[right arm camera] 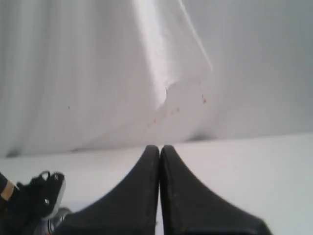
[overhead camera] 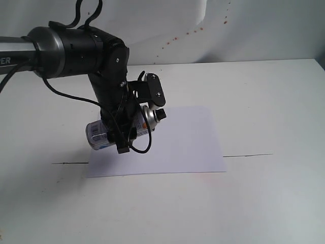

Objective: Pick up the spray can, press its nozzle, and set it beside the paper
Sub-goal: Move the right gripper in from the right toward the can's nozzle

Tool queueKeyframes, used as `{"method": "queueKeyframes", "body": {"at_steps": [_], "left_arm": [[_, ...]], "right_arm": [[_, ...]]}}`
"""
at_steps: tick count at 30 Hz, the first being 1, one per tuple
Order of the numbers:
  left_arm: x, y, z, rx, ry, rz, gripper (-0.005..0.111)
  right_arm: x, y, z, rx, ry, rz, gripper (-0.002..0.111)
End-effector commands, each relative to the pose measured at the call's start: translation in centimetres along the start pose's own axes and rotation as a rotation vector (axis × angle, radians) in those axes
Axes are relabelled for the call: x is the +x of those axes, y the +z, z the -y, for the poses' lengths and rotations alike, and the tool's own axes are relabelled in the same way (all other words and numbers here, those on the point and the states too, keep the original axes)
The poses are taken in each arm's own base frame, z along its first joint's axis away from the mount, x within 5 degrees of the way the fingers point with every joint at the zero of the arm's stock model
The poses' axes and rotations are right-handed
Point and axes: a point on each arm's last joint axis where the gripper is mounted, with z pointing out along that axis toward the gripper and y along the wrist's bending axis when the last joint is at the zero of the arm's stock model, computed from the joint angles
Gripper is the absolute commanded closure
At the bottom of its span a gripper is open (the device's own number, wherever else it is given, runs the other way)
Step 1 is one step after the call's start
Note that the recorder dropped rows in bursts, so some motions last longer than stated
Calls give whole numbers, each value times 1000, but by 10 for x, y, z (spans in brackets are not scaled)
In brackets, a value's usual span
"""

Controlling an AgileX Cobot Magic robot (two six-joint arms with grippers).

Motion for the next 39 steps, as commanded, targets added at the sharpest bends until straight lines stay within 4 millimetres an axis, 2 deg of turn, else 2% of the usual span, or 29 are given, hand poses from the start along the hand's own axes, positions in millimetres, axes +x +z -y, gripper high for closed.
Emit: {"method": "queueKeyframes", "body": {"at_steps": [1, 2, 3, 4, 7, 10, 14, 17, 19, 22, 26, 27, 31, 39], "left_arm": [[-3, -8, -1, -17, 5, 15, 107], [-3, -8, -1, -17, 5, 15, 107], [-3, -8, -1, -17, 5, 15, 107], [-3, -8, -1, -17, 5, 15, 107], [-3, -8, 0, -16, 5, 14, 107], [-3, -8, 0, -16, 5, 14, 107], [-3, -8, -1, -18, 5, 17, 107], [-3, -8, -1, -19, 1, 18, 107], [-3, -8, -1, -19, 1, 18, 107], [-3, -8, -1, -18, -1, 16, 107], [-2, -8, 1, -6, -1, 3, 107], [-2, -8, 1, -6, -1, 3, 107], [-2, -8, 1, -6, -1, 3, 107], [-3, -8, -1, -19, 0, 14, 107]], "right_arm": [[-2, 66, -4, 22, 35, -467, 108], [3, 89, -5, 11, 25, -629, 108], [8, 102, -6, -3, 14, -701, 108], [19, 126, -4, -26, -1, -814, 108], [41, 162, -2, -95, -47, -922, 108], [62, 192, 2, -146, -76, -918, 108], [80, 213, 3, -128, 61, -905, 108], [88, 224, 7, -113, 50, -871, 108], [94, 231, 7, -105, 114, -865, 108], [91, 245, 3, -151, 143, -908, 108], [80, 276, -2, -249, 160, -990, 108], [78, 287, 3, -269, 183, -1017, 108], [83, 306, 16, -324, 274, -1097, 108], [116, 327, 36, -554, 564, -1125, 108]]}}
